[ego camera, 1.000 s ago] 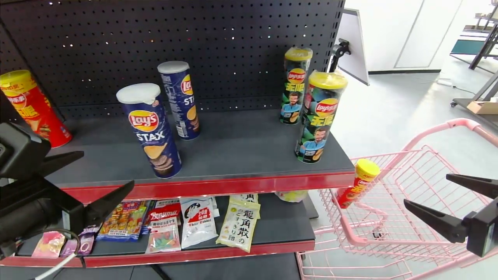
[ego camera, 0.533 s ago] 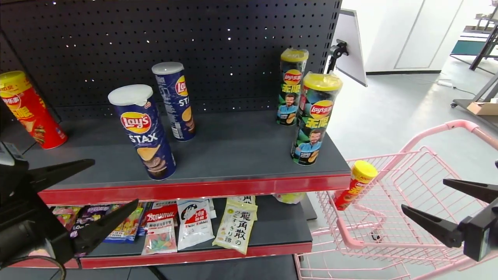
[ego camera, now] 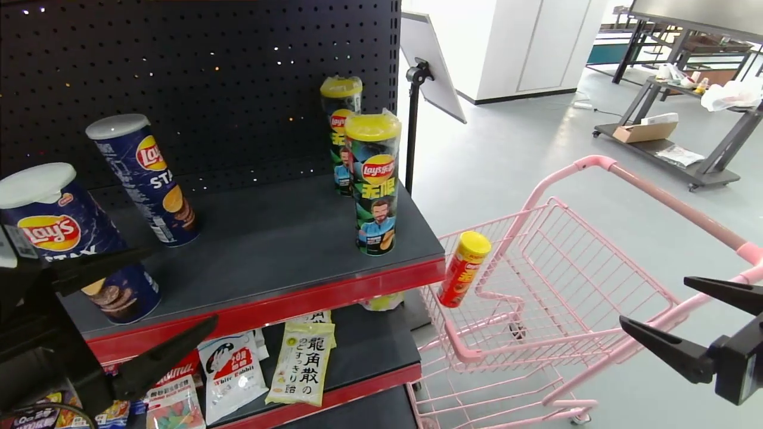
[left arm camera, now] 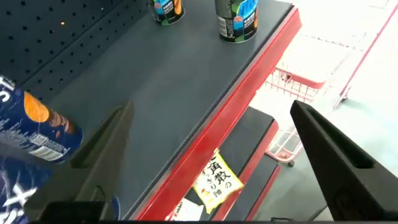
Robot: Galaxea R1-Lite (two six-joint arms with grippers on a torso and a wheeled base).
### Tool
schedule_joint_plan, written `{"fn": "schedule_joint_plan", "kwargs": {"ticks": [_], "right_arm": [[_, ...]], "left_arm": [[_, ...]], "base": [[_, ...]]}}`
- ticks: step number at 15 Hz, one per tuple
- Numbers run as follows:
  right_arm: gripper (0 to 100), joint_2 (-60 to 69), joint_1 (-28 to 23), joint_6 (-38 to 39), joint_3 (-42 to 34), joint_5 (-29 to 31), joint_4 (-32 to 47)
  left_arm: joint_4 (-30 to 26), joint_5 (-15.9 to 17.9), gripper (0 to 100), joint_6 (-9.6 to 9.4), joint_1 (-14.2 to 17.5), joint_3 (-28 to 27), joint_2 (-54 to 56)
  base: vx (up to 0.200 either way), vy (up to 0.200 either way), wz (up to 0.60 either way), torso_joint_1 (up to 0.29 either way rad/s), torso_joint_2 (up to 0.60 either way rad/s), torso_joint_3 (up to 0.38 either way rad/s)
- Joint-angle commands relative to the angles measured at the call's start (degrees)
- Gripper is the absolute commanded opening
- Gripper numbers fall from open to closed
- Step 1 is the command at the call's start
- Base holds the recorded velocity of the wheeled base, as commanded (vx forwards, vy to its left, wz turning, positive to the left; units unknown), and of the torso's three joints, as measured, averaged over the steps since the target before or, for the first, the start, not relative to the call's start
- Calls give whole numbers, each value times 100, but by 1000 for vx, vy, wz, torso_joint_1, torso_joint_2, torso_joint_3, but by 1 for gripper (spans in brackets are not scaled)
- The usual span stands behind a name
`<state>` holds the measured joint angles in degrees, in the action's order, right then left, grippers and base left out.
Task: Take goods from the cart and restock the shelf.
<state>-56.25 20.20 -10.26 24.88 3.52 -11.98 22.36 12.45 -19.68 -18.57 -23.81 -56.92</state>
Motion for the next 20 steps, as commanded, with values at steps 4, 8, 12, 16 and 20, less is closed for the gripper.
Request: {"fn": "schedule_joint_plan", "kwargs": {"ticks": [4,8,12,16,20], "right_arm": [[100,-9,-209,-2,-71,17,3],[100,-44,-306,7,-124,8,3],[100,-167,-376,24,-106,-1,-6],[100,-536,-394,42,-36,-10,-32],[100,-1222,-526,68,8,-10,-603]], "left_arm": [[5,197,100,-10,2,157,14],[5,206,100,-107,2,263,23],[5,206,100,-133,2,271,93],[14,206,100,-133,2,307,146],[14,197,100,-124,11,263,128]], "base": [[0,0,0,0,0,0],[0,0,0,-98,242,138],[0,0,0,-152,384,224],[0,0,0,-187,492,293],[0,0,0,-187,535,333]]}}
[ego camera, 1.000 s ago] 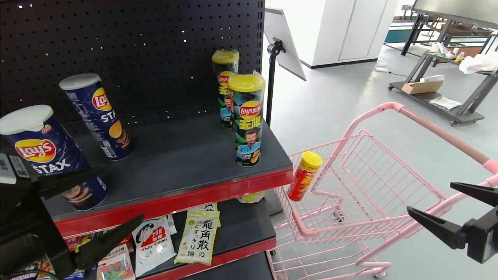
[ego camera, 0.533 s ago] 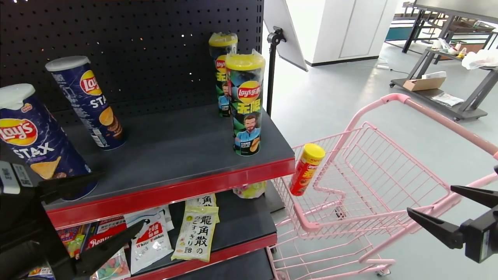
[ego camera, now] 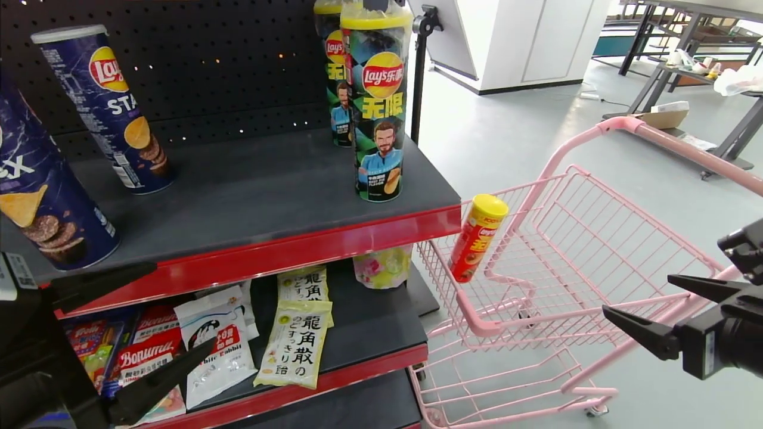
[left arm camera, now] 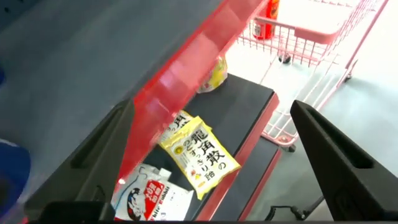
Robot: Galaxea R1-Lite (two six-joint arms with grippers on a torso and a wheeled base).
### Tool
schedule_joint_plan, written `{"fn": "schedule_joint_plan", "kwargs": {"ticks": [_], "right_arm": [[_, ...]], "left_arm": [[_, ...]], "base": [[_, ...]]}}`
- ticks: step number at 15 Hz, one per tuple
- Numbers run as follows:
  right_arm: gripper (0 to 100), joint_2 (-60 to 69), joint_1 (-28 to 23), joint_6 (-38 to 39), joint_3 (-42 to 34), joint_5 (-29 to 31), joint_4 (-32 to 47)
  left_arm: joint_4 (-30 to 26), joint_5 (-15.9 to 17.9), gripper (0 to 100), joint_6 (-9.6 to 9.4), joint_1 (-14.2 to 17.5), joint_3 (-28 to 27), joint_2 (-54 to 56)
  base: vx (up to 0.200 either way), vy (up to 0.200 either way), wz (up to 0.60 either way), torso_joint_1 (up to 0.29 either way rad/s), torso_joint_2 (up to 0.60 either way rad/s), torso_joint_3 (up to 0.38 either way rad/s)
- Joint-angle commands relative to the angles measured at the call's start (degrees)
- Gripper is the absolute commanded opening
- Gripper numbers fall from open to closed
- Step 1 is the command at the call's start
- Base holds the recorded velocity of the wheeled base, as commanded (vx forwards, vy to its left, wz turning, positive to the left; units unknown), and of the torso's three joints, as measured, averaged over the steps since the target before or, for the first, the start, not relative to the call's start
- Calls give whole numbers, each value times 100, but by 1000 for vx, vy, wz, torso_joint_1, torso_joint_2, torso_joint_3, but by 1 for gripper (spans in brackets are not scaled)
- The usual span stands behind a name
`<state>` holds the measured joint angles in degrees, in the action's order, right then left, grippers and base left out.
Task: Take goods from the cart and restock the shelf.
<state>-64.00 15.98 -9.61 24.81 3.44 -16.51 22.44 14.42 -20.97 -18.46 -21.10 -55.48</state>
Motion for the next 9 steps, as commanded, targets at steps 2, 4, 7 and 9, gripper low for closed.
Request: {"fn": "schedule_joint_plan", "kwargs": {"ticks": [2,4,7,9], "right_arm": [[100,-930,-297,20,68,-80,-608],[100,-1888,-535,398,420,-300,-1171],[100,-2828,-262,794,912,-291,-1707],[100,-3417,-253,890,1008,-854,-2208]], "left_arm": [[15,-1,100,5,0,-34,-16],[15,-27,100,84,26,-43,2],[23,-97,100,304,44,-87,11],[23,-273,100,550,44,-166,20]], "base": [[0,0,0,-66,198,127],[0,0,0,-11,35,23],[0,0,0,0,0,0],[0,0,0,0,0,0]]}}
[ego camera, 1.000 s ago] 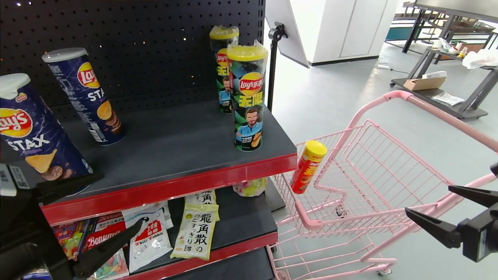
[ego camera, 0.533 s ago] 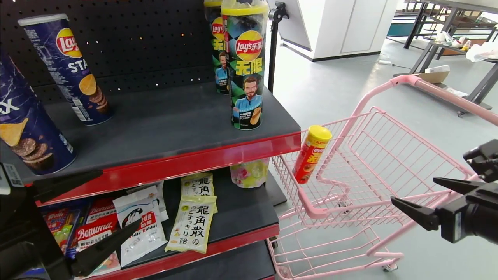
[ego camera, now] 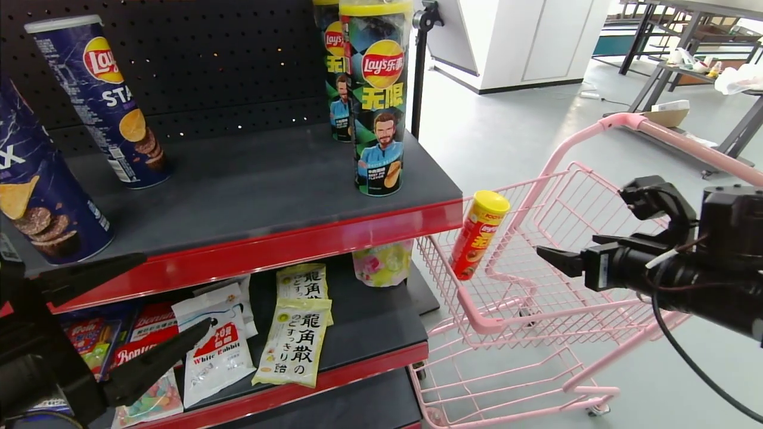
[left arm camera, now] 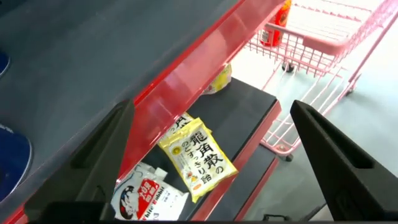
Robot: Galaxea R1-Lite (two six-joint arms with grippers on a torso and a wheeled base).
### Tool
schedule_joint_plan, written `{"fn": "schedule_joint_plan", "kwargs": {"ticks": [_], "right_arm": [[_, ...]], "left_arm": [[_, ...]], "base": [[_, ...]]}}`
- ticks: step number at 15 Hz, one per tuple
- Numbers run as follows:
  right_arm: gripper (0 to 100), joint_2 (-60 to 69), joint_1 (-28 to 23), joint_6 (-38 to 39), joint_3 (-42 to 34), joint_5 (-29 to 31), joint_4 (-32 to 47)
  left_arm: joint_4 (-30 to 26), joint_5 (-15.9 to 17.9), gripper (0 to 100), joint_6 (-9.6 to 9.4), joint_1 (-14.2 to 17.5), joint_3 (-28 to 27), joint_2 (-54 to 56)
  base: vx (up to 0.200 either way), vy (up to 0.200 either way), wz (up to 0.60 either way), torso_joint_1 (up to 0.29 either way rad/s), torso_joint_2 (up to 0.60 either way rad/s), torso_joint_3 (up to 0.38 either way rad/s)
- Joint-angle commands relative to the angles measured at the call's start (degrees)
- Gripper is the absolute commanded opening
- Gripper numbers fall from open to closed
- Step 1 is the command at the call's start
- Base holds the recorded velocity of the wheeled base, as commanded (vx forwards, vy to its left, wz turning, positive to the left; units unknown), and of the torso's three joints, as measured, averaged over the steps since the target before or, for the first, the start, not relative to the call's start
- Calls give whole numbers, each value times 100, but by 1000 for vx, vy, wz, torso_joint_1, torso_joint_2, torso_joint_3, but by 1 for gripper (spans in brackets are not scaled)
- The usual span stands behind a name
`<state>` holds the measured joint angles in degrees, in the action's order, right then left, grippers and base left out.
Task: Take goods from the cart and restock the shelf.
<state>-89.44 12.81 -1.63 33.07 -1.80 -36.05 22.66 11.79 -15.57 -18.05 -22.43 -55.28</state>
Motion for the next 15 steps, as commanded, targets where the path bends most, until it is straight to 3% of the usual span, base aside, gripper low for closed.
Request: {"fn": "schedule_joint_plan", "kwargs": {"ticks": [1,5,8,15], "right_arm": [[100,-1023,20,75,173,-496,-491],[100,-1910,55,427,911,-558,-640],[100,-2394,46,541,1430,-549,-667],[100,-3317,20,699,2485,-549,-684]], "left_arm": [[1,-54,100,80,4,-86,0],[-7,-89,100,115,-5,-121,-9],[-7,-124,100,370,-5,-174,26],[-16,-238,100,388,4,-200,0]], "base": [[0,0,0,0,0,0],[0,0,0,0,0,0],[0,0,0,0,0,0],[0,0,0,0,0,0]]}}
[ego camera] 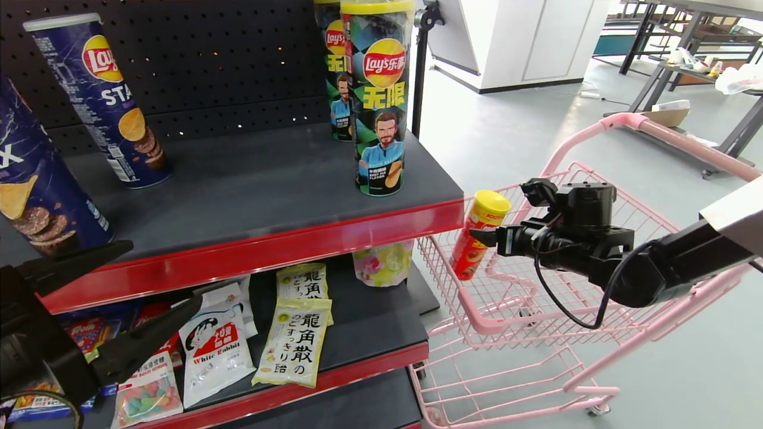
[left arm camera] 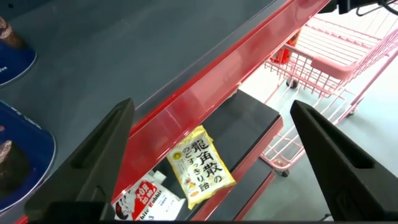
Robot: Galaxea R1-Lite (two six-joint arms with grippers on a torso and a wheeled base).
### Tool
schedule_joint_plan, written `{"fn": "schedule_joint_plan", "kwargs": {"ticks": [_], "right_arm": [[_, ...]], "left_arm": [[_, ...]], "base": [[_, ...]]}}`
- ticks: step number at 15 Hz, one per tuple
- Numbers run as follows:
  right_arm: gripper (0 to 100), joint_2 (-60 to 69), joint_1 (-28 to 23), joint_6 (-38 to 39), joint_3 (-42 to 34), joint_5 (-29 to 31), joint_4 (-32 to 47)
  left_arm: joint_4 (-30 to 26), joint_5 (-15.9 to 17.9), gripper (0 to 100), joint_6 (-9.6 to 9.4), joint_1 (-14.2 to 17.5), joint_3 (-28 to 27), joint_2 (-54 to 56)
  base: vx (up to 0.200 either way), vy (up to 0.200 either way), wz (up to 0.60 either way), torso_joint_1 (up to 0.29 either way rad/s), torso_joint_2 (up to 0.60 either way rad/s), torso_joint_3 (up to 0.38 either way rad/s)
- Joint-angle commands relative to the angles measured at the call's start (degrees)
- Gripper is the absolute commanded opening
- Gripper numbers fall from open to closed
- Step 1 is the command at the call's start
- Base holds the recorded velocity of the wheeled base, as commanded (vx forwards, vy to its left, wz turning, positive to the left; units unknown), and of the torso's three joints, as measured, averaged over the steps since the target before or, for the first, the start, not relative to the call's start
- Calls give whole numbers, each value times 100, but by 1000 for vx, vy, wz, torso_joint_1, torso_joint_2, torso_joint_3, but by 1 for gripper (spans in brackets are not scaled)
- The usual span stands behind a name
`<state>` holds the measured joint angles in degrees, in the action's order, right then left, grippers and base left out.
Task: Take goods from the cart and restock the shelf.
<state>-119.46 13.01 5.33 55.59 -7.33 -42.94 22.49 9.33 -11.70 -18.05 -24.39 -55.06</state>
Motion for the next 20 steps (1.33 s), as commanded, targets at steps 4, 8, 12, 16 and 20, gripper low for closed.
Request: {"fn": "schedule_joint_plan", "kwargs": {"ticks": [4,8,12,16,20], "right_arm": [[100,-816,-88,-5,804,3,4],[100,-1124,-79,3,1297,-6,4],[0,-1449,-44,12,1595,-14,4],[0,-1449,-61,83,1666,3,4],[0,274,-88,-111,725,38,224]], "left_arm": [[-8,-45,100,1,4,-4,-48],[-17,-80,100,1,4,-4,-57],[-17,-194,100,1,-5,14,-66],[-17,-194,100,-7,-5,-13,-66],[-17,-203,100,-7,-5,5,-22]], "base": [[0,0,0,0,0,0],[0,0,0,0,0,0],[0,0,0,0,0,0],[0,0,0,0,0,0],[0,0,0,0,0,0]]}}
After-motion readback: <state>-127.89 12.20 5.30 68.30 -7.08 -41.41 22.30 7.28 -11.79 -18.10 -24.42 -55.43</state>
